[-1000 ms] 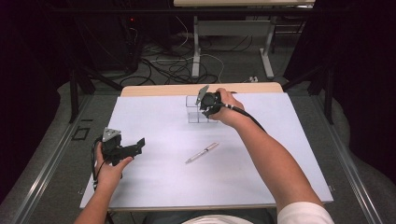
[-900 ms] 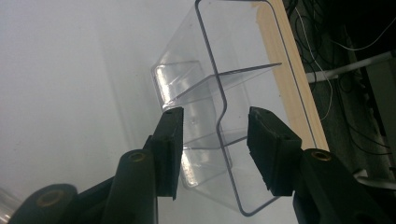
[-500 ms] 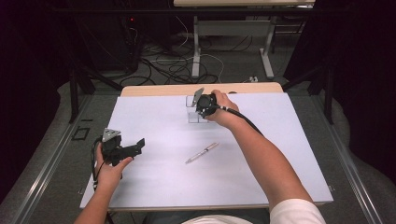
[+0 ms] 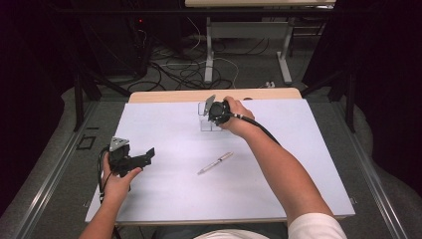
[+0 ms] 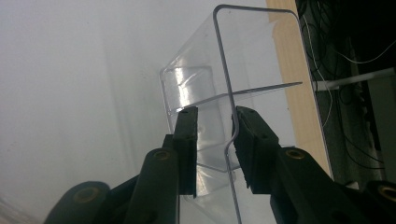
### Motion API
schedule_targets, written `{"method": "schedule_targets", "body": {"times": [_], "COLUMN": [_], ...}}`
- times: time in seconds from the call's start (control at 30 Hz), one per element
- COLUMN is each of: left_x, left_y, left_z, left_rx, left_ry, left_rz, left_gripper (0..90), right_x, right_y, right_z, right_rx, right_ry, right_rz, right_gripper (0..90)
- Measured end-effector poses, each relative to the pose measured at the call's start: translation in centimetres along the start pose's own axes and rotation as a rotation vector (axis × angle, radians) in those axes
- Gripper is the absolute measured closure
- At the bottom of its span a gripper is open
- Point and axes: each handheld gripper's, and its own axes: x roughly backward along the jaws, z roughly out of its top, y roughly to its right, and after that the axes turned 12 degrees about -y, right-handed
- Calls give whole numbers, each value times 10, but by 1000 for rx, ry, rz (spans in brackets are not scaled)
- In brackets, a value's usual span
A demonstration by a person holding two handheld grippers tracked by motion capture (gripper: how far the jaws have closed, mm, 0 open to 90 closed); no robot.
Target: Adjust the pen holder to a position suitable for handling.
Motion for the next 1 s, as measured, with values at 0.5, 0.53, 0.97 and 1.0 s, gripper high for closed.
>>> {"method": "schedule_targets", "body": {"times": [0.5, 0.53, 0.97, 1.0], "left_x": [0, 0, -1, -1], "left_y": [0, 0, 0, 0], "left_z": [0, 0, 0, 0], "left_rx": [-4, -4, -2, -2], "left_ry": [-4, -5, -5, -5], "left_rz": [1, 2, 6, 6], "left_gripper": [7, 7, 9, 9], "right_x": [4, 5, 11, 11], "right_y": [0, -1, -5, -5], "right_z": [0, 0, 2, 2], "right_rx": [29, 36, 61, 61], "right_ry": [-8, -11, -26, -26], "right_rz": [-2, -5, 2, 2], "right_gripper": [849, 852, 861, 861]}}
